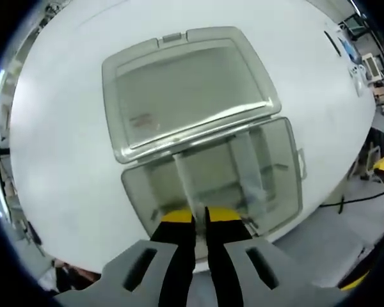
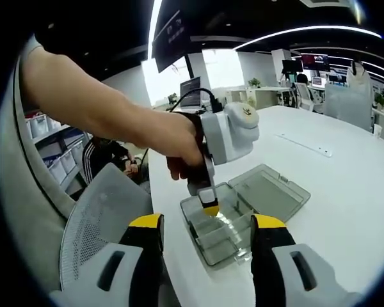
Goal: Insert the divider into the dual guide fixture by aligning both edges with the guide slots and pushing it downward to the bottom, including one-sided entry, uneven engagement, binding, and posture correction.
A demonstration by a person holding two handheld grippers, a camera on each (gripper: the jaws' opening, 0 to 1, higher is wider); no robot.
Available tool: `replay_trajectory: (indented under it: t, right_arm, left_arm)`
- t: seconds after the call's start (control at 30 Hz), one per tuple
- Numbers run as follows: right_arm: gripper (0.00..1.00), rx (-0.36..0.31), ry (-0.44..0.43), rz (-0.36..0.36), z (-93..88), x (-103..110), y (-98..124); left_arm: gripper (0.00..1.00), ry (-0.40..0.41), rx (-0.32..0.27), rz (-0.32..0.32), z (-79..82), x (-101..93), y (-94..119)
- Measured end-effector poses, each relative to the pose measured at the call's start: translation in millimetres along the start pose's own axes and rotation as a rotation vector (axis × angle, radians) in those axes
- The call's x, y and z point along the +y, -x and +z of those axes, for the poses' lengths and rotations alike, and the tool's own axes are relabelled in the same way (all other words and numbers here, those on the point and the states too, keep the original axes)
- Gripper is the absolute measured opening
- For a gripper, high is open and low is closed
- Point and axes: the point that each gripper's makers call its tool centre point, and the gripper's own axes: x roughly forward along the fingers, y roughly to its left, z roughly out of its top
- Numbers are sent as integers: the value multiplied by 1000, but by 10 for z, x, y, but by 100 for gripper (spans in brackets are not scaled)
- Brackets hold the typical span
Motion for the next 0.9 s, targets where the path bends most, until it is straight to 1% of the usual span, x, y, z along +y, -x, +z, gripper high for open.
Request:
replay_trajectory:
  t: [0.53,0.9]
  right_arm:
    - [51,6,0,-2,-9,1,4]
    - [51,7,-2,-3,-15,-7,2]
  left_arm:
    - [2,-5,0,10,2,-5,-50]
    - [2,10,5,10,-2,-2,-91]
